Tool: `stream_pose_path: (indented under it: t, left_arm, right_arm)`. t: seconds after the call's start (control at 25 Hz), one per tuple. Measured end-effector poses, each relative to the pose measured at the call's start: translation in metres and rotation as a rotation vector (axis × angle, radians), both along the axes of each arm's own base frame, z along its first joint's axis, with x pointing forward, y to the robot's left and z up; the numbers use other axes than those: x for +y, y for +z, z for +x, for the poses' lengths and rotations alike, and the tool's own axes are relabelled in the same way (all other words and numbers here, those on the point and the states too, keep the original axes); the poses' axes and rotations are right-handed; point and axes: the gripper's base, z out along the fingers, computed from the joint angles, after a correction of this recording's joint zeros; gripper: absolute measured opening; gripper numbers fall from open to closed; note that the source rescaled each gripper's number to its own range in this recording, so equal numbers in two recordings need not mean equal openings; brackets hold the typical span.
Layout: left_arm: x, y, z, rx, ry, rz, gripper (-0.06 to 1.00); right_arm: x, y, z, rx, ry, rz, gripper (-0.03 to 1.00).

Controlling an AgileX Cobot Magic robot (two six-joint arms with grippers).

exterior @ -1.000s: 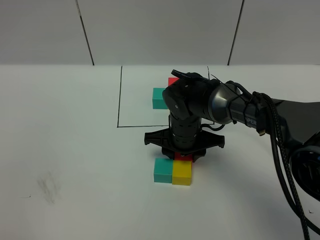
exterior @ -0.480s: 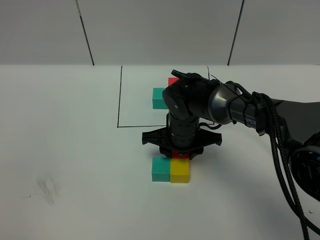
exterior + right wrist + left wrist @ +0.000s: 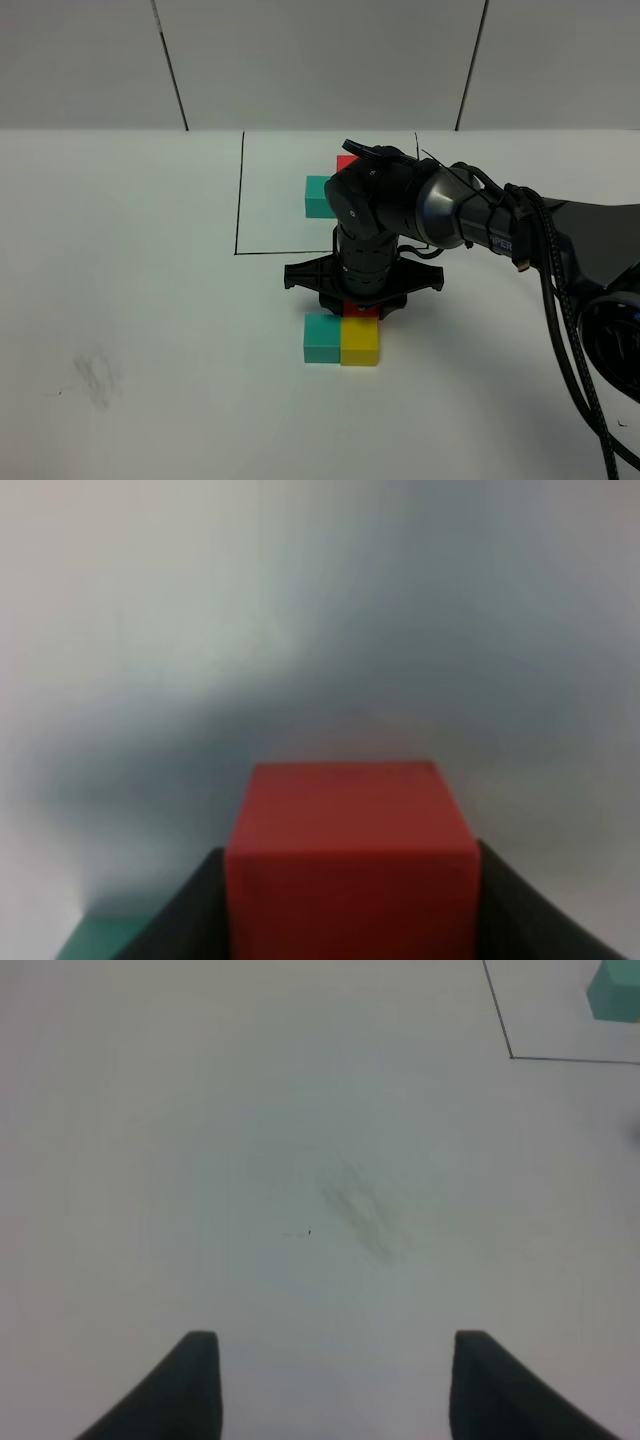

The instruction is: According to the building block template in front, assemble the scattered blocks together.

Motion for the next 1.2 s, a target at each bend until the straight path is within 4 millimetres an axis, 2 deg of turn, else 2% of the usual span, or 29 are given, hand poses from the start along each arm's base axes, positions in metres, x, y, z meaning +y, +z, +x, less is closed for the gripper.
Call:
stream_pose_path:
  t: [0.2, 0.4, 0.52, 0.8, 0.92, 1.04, 1.12, 1.2]
  left_arm:
    - [0.000, 0.000, 0.000, 0.000, 0.000, 0.000, 0.16]
    - [0.000, 0.000, 0.000, 0.000, 0.000, 0.000, 0.16]
    - [0.000, 0.000, 0.000, 0.000, 0.000, 0.000, 0.16]
    - [0.000, 0.000, 0.000, 0.000, 0.000, 0.000, 0.16]
    - [0.000, 0.000, 0.000, 0.000, 0.000, 0.000, 0.16]
    - [0.000, 0.000, 0.000, 0.000, 0.000, 0.000, 0.16]
    - [0.000, 0.000, 0.000, 0.000, 0.000, 0.000, 0.16]
    - [0.000, 0.000, 0.000, 0.000, 0.000, 0.000, 0.16]
  right_arm:
    - [0.000, 0.000, 0.000, -0.001, 0.001, -0.001, 0.02]
    - [0.000, -0.005, 0.001, -0.003, 0.031, -0.015, 0.31]
    - [0.002, 0.002, 0.003, -0.007, 0.053, -0.016, 0.42]
    - [0.010, 0.054, 0.016, -0.040, 0.078, -0.054, 0.50]
    - [0.012, 0.076, 0.023, -0.102, 0.110, -0.053, 0.63]
    - [0.007, 0.095, 0.027, -0.184, 0.169, -0.090, 0.82]
    - [-0.004, 0.112, 0.032, -0.257, 0.202, -0.139, 0.95]
    - [-0.021, 0.136, 0.039, -0.321, 0.194, -0.154, 1.00]
